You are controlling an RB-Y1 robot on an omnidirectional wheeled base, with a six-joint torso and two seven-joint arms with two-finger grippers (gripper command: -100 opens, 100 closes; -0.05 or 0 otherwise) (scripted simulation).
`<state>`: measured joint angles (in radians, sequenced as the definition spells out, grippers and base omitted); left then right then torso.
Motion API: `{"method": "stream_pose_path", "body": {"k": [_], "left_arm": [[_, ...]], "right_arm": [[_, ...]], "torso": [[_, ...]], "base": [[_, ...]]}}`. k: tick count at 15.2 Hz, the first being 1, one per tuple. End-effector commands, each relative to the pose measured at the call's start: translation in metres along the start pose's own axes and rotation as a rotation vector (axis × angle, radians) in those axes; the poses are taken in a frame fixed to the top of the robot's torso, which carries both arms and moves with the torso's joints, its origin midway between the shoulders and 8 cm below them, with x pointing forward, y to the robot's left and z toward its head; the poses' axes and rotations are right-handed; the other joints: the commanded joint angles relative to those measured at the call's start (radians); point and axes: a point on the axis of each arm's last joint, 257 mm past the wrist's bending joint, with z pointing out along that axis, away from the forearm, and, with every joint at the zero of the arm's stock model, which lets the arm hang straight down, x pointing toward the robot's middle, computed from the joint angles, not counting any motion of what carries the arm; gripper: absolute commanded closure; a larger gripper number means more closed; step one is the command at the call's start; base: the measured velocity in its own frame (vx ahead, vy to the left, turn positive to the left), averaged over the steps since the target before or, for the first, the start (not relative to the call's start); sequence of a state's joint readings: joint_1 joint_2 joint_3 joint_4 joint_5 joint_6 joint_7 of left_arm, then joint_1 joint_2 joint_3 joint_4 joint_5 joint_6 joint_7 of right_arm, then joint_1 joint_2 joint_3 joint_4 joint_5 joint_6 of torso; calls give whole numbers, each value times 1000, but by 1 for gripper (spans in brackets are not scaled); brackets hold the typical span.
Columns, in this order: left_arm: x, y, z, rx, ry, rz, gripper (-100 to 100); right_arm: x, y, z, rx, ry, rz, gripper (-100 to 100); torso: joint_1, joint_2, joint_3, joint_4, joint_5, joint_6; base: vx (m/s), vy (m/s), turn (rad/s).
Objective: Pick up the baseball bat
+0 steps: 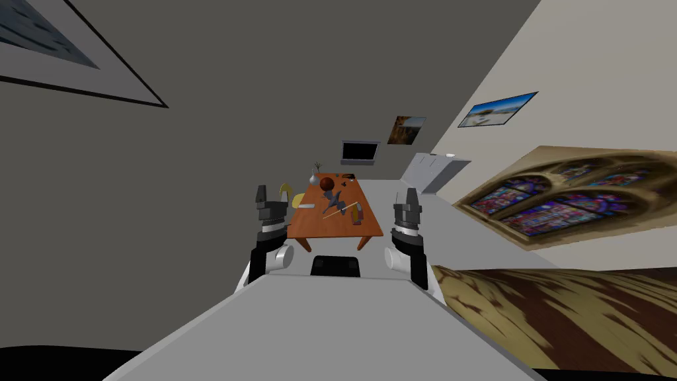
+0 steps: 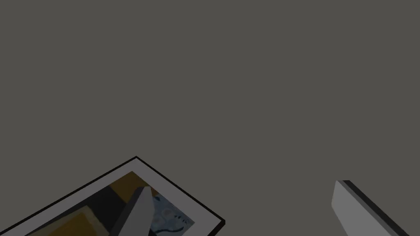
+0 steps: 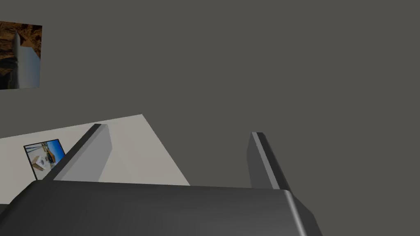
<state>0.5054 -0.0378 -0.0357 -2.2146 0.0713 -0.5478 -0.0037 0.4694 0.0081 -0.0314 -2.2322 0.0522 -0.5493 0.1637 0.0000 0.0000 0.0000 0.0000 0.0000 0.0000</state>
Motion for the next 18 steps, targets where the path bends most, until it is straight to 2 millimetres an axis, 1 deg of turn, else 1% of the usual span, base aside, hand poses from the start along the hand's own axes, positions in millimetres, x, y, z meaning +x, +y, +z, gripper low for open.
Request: {"method": "stream_pose_path", "body": {"k": [1,4,5,6,7,8,9,10,11,12,14,15,17,18], "left_arm": [[0,0,0,0,0,0,0],[0,0,0,0,0,0,0],[0,0,0,0,0,0,0],[0,0,0,0,0,0,0],[0,0,0,0,0,0,0],[0,0,0,0,0,0,0],[0,0,0,0,0,0,0],[0,0,0,0,0,0,0],[0,0,0,0,0,0,0],[0,0,0,0,0,0,0],[0,0,0,0,0,0,0],[0,0,0,0,0,0,0],[0,0,0,0,0,0,0],[0,0,0,0,0,0,0]], "right_arm": [[1,-5,0,2,21,4,-100],[-3,-29,3,27,45,34,-100],[-4,-29,3,28,40,42,-100],[-7,-41,4,43,40,59,-100],[-8,-41,4,44,36,65,-100],[-12,-54,6,60,32,82,-100],[-14,-55,6,63,25,93,-100],[-18,-68,8,80,19,109,-100],[-20,-70,8,85,9,126,-100],[-24,-83,11,101,1,140,-100],[-28,-86,10,109,-14,163,-100],[-34,-101,12,128,-30,187,-100],[-36,-104,11,134,-42,205,-100],[-43,-121,13,158,-63,232,-100]], "torso": [[0,0,0,0,0,0],[3,0,0,0,1,0],[5,0,0,0,1,0],[6,1,0,0,1,0],[6,1,1,0,1,0],[6,1,1,0,1,0],[6,0,0,0,1,0],[6,0,0,0,1,0],[6,0,0,0,1,0],[6,0,0,0,1,0],[6,1,1,0,1,0],[6,1,1,0,1,0],[5,0,0,0,1,0],[5,0,0,0,1,0]], "base": [[-2,17,20],[-10,65,58],[-22,89,41],[-25,87,48],[-17,79,36],[-4,85,61],[-2,80,54],[-9,85,53],[-8,79,47],[-20,85,66],[-18,78,34],[-9,67,50],[-4,67,41],[-2,70,126]]}}
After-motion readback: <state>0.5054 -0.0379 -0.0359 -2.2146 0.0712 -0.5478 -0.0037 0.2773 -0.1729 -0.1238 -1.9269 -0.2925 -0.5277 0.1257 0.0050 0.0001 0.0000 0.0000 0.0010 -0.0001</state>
